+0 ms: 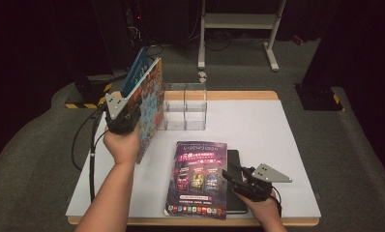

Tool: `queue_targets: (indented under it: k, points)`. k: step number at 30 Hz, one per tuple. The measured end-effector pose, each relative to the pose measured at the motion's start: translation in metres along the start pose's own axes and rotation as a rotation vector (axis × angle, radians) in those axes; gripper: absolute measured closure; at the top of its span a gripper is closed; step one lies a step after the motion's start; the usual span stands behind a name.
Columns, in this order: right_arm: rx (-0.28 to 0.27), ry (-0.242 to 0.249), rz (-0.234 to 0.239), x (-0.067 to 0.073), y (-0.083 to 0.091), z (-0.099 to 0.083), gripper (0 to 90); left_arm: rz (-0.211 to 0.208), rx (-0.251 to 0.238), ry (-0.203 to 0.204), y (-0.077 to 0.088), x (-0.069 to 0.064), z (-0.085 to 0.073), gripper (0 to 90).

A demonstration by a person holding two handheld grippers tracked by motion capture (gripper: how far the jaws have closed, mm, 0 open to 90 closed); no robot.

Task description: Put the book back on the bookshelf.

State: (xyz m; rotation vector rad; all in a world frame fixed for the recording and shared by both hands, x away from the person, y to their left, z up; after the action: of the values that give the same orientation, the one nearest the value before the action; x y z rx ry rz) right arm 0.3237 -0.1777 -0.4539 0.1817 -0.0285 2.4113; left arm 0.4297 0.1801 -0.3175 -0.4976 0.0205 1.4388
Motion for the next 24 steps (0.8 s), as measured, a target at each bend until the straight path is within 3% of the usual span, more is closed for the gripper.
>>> queue_targets:
  k: [17, 24]
  points:
    - [-0.005, -0.003, 0.007, 0.0, 0.002, 0.001, 54.8, 0.026, -0.044, -0.012, -0.018, 0.003, -0.011, 81.3]
    - [-0.003, -0.002, 0.009, 0.001, 0.003, 0.0, 54.9, 0.032, -0.042, 0.005, -0.018, 0.006, -0.019, 81.3]
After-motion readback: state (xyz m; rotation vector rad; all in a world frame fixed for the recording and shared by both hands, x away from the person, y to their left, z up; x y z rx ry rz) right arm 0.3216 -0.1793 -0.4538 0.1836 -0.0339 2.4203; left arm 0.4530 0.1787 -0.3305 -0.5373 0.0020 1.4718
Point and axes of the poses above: each handheld gripper's, and its own axes: y roughly backward along the jaws, z roughly out of its top, x roughly to its left, the point moved 1 cm from there along -y, roughly forward along the jaws, and after that the axes turned 14 degrees about -x, right-handed, at the moved point
